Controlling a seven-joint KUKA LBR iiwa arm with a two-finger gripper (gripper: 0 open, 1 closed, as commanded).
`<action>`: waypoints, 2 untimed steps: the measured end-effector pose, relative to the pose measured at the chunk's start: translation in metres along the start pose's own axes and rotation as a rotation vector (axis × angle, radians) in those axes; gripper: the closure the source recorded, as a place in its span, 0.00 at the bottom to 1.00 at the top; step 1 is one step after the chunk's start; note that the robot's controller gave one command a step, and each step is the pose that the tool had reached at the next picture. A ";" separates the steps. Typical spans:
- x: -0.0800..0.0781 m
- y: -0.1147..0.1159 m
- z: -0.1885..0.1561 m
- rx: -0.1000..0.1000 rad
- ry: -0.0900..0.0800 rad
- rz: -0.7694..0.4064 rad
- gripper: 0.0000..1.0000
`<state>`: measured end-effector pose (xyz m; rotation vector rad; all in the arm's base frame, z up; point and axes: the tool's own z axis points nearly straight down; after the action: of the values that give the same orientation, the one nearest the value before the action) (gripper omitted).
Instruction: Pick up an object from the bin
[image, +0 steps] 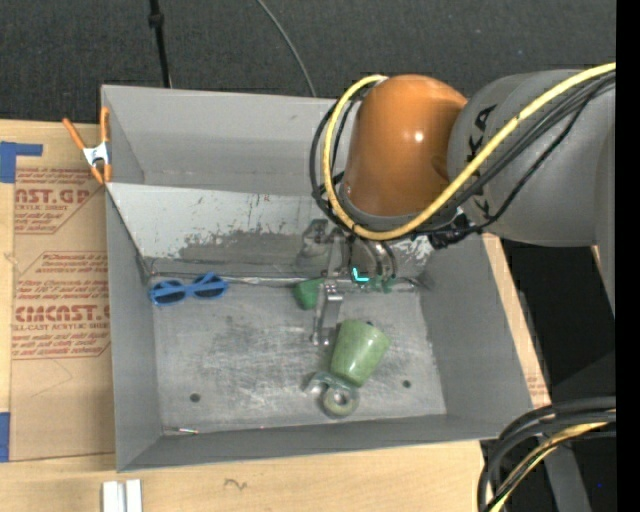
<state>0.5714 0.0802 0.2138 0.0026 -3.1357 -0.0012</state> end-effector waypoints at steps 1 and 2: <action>0.010 -0.065 0.137 -0.001 -0.004 0.100 0.00; 0.059 -0.103 0.135 -0.002 -0.042 -0.009 0.00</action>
Offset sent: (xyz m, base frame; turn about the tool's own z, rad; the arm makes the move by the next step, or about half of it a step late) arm -0.0104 -0.0647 -0.1337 0.0967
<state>0.5121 -0.0224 0.0787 0.0163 -3.1772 -0.0037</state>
